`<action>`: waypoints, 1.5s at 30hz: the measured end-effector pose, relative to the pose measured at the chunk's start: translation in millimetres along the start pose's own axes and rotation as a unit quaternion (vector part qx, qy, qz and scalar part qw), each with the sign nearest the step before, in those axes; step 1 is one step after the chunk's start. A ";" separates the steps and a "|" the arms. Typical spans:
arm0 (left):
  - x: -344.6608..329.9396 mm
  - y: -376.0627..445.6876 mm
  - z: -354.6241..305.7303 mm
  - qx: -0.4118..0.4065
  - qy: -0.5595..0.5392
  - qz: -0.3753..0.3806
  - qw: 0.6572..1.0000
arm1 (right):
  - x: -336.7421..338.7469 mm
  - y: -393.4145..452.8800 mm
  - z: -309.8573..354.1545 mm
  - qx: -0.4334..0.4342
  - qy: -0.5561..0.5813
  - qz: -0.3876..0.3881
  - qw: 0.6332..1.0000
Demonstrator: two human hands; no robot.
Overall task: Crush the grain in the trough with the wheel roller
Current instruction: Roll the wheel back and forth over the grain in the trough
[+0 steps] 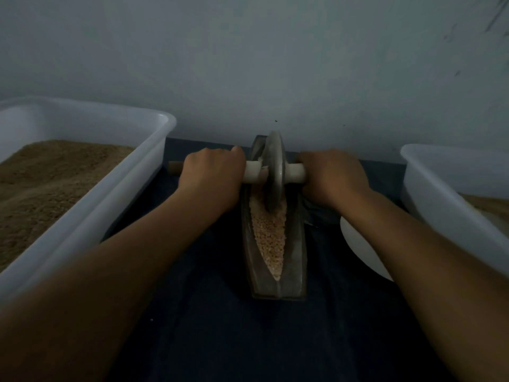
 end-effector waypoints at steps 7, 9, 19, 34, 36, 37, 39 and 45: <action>6.8 -40.1 -5.9 -0.027 -0.002 -0.043 0.999 | 17.4 -51.8 10.4 -0.017 0.008 -0.072 0.997; 11.7 -52.2 -7.6 -0.033 -0.011 -0.052 0.998 | 27.2 -67.0 13.4 -0.013 0.022 -0.095 0.995; 30.9 -84.5 -15.0 -0.088 -0.030 -0.094 0.991 | 42.7 -110.4 17.0 -0.006 0.088 -0.106 0.990; -2.2 8.8 2.5 -0.027 0.020 0.003 0.999 | 2.0 -10.6 5.9 -0.024 0.007 -0.050 0.998; -2.1 18.3 3.7 -0.015 0.011 0.011 1.000 | -1.1 1.7 3.5 -0.027 0.003 -0.031 0.999; -1.9 21.6 3.8 -0.012 0.011 0.013 1.000 | -1.9 6.7 2.8 -0.028 0.001 -0.024 0.999; -2.1 22.9 3.8 -0.005 0.016 0.016 1.000 | -1.5 11.2 3.0 -0.029 -0.007 -0.020 0.999; -2.1 -2.6 1.6 -0.020 0.026 -0.001 0.999 | 13.2 -21.6 10.9 -0.033 -0.017 -0.074 0.997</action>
Point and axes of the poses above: each hand's wrist, its own y-axis towards the middle knuckle, its own x-axis out of the back of the hand, z = x × y, the point moved 2 cm from there along y, towards the middle knuckle, and after that the axes turned 14 degrees about -y, right-handed, at the moved point
